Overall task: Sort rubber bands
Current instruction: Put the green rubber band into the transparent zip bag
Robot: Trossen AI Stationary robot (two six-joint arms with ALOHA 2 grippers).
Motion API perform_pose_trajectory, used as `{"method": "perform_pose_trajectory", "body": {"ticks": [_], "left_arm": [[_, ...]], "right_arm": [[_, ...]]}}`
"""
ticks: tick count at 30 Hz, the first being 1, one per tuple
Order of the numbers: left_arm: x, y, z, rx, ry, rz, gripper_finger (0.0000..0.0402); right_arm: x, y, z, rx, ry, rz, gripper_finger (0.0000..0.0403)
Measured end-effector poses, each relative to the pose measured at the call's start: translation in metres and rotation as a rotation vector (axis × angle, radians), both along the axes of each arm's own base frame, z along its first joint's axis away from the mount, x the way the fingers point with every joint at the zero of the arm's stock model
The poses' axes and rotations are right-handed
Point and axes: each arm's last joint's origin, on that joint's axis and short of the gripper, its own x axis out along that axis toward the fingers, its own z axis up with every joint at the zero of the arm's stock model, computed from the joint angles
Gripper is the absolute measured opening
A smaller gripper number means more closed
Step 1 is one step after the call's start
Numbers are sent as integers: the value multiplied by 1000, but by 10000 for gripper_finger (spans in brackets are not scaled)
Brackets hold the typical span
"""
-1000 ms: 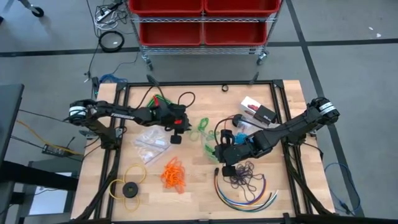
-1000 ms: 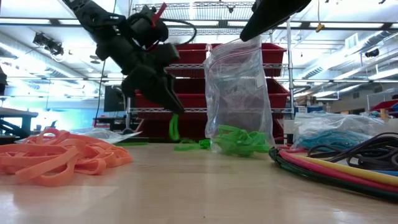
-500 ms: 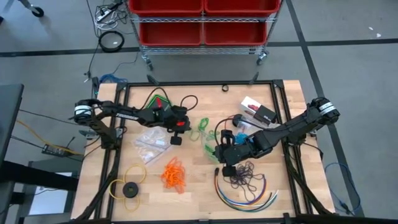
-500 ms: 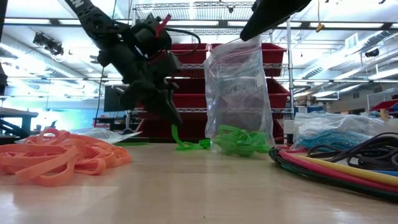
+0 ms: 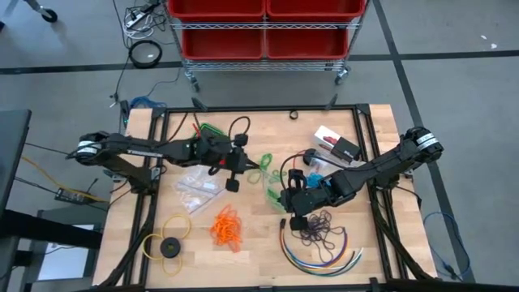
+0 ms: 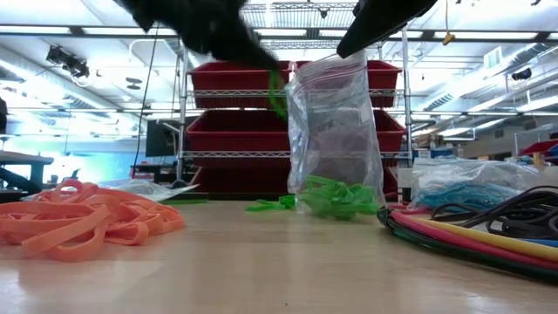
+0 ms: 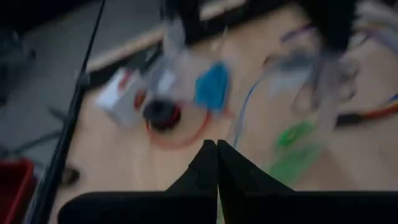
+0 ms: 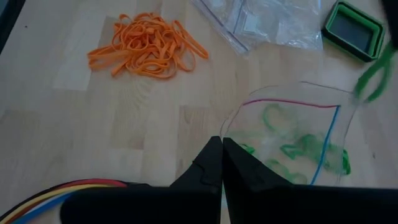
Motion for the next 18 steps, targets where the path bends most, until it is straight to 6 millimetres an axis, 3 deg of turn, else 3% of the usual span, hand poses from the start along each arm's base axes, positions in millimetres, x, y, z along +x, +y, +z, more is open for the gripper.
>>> {"method": "perform_pose_trajectory", "body": {"ticks": [7, 13, 18], "left_arm": [[8, -33, 23, -18, -65, -142, 1], [15, -37, 13, -15, -38, -148, 1], [30, -38, -9, -15, 1, -144, 2]], "right_arm": [[0, 0, 0, 1, -1, 0, 0], [0, 0, 0, 1, -2, 0, 0], [0, 0, 0, 0, -3, 1, 0]]}}
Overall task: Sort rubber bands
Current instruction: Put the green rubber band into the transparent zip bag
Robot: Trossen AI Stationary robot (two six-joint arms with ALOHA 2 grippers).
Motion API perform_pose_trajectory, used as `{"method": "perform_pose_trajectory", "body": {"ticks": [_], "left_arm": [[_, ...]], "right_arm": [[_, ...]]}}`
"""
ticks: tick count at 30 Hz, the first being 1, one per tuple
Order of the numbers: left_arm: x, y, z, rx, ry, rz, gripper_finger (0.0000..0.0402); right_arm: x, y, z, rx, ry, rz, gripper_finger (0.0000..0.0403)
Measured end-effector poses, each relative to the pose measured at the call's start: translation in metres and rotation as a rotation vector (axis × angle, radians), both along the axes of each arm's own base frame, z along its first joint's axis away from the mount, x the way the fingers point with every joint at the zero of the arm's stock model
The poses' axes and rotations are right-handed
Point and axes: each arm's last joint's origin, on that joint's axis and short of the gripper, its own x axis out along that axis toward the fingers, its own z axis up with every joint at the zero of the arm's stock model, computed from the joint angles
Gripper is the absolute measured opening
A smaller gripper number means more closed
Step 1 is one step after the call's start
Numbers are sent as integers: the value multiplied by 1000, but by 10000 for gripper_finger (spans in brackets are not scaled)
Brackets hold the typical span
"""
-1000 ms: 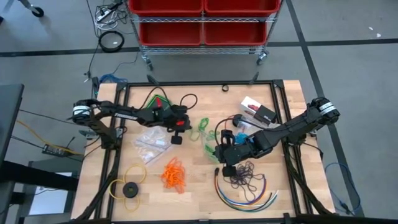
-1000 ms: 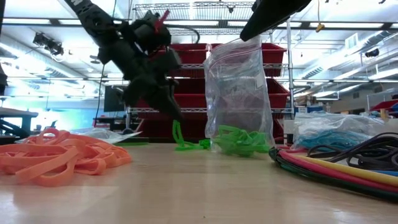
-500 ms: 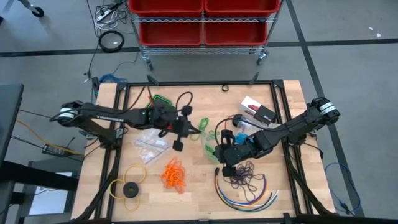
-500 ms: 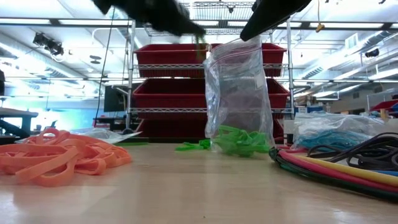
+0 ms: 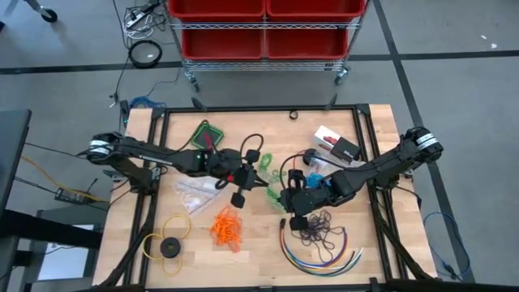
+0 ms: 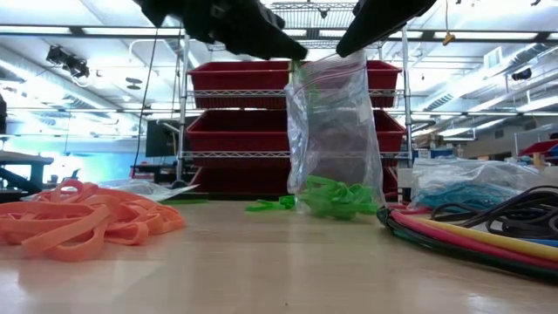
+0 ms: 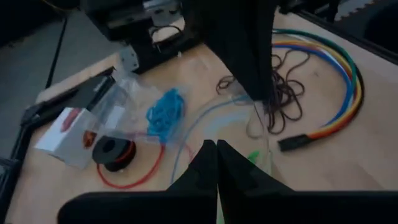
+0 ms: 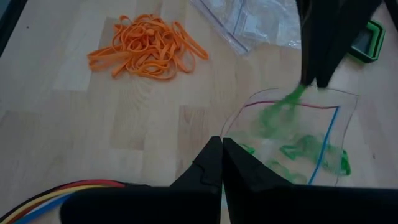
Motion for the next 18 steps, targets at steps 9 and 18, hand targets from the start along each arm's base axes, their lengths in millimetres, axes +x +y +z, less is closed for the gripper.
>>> {"method": "perform_pose_trajectory", "body": {"ticks": [9, 18], "left_arm": [[12, 1, -14, 4, -7, 73, 15], [10, 2, -12, -43, 9, 108, 173]], "right_arm": [[0, 0, 0, -1, 3, 0, 0], [0, 0, 0, 0, 3, 0, 0]]}}
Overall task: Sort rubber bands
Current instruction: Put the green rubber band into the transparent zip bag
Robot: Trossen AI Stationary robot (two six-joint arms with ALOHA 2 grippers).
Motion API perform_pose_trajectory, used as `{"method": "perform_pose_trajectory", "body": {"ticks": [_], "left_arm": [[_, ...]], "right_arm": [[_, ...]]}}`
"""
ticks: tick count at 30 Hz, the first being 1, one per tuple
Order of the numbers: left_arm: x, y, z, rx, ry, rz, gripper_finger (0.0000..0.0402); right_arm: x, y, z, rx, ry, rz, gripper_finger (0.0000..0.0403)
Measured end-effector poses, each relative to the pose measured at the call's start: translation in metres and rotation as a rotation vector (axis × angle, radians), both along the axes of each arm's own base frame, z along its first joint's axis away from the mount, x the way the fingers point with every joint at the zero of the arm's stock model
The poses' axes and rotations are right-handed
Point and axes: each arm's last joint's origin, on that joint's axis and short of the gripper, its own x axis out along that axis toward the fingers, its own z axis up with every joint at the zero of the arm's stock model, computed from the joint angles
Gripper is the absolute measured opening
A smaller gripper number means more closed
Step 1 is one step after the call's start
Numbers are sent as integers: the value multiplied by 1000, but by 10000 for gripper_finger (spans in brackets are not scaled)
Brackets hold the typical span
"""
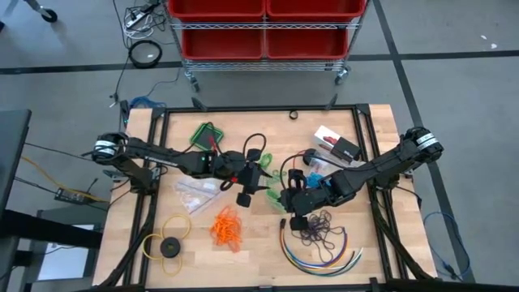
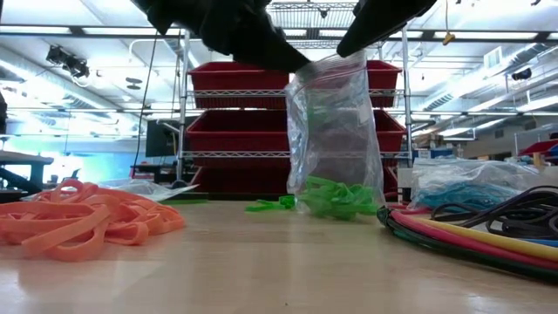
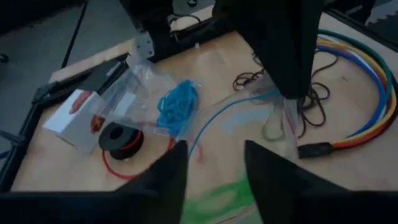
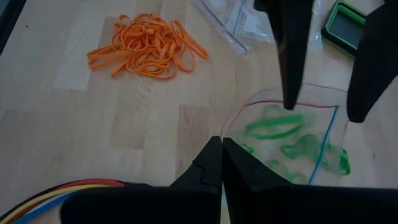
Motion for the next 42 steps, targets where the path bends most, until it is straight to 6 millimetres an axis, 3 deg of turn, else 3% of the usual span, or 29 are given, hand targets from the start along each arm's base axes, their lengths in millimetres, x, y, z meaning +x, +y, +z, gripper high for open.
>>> {"method": "perform_pose_trajectory", "body": {"ticks": [3, 7, 14, 18, 23, 29, 42], "left_arm": [[-2, 1, -1, -14, 31, 13, 216], [-6, 1, 3, -31, 36, -17, 245], [-27, 6, 18, 5, 95, 9, 246], [-42, 12, 14, 12, 177, 29, 241], [-54, 20, -25, 6, 296, 46, 241], [-60, 27, -78, -19, 250, 33, 240], [-36, 59, -137, -103, 339, 81, 231]], "right_arm": [[0, 0, 0, 2, 0, -1, 0], [0, 0, 0, 1, 1, -1, 0], [0, 0, 0, 3, 2, -3, 0], [-1, 0, -1, 1, 7, -2, 0], [-1, 0, 0, 1, 6, -2, 0], [0, 0, 0, 3, 2, -2, 0], [1, -2, 0, 2, -6, -5, 0]]}}
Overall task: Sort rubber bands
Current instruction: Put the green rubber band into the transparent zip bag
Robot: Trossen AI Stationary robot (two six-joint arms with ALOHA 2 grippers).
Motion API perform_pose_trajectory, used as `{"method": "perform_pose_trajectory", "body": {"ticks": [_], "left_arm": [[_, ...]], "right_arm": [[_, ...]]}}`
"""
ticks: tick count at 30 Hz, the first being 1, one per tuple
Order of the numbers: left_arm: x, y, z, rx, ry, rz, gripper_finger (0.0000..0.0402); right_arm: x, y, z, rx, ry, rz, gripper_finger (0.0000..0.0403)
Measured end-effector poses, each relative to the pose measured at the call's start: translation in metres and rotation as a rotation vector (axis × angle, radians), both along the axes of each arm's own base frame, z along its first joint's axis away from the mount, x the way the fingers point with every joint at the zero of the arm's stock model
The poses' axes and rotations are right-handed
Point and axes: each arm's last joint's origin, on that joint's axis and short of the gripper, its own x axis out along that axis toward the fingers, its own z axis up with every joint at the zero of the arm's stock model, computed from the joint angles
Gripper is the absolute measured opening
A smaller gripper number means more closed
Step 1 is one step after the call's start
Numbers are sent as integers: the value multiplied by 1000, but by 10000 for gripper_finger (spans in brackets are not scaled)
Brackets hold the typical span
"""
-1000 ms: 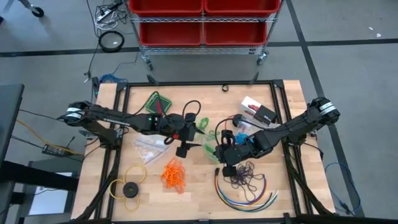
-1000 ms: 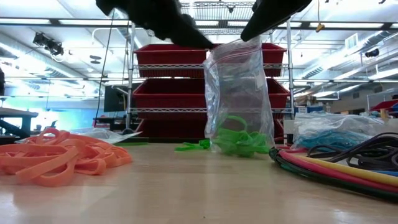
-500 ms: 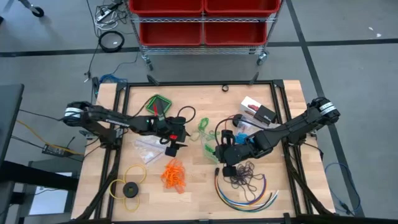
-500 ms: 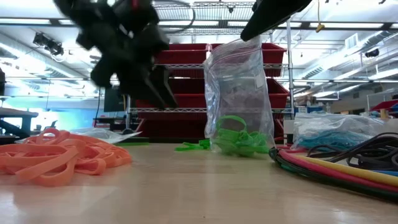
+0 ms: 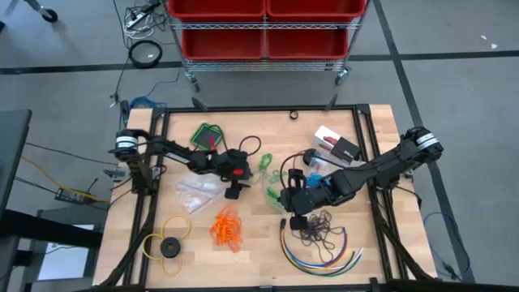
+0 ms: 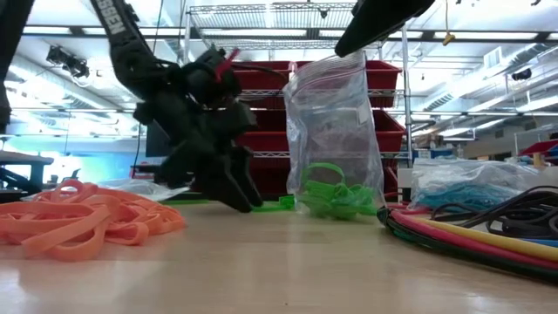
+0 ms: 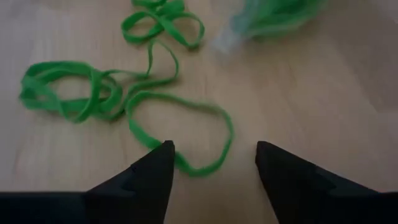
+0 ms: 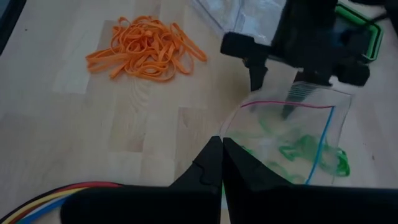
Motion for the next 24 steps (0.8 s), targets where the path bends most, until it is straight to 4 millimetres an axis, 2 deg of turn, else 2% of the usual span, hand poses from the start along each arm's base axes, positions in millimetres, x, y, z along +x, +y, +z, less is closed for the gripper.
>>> {"method": "perform_pose_trajectory", "body": {"ticks": [3, 7, 8, 11, 15, 21, 24], "left_arm": [[7, 3, -7, -28, 27, -3, 181], [11, 3, -8, -19, 41, -57, 37], [11, 3, -7, -25, 45, -67, 21], [11, 1, 1, -40, 47, -86, 7], [3, -14, 19, -49, 85, -126, 3], [-10, -43, 78, -37, -66, -235, 2], [-18, -52, 108, -24, -196, -270, 1]], "right_arm": [[0, 0, 0, 0, 1, 0, 0], [0, 0, 0, 0, 1, 0, 0], [0, 0, 0, 0, 0, 0, 0], [0, 0, 0, 0, 1, 0, 0], [0, 0, 0, 0, 1, 0, 0], [0, 0, 0, 0, 0, 1, 0], [0, 0, 0, 1, -2, 0, 0]]}}
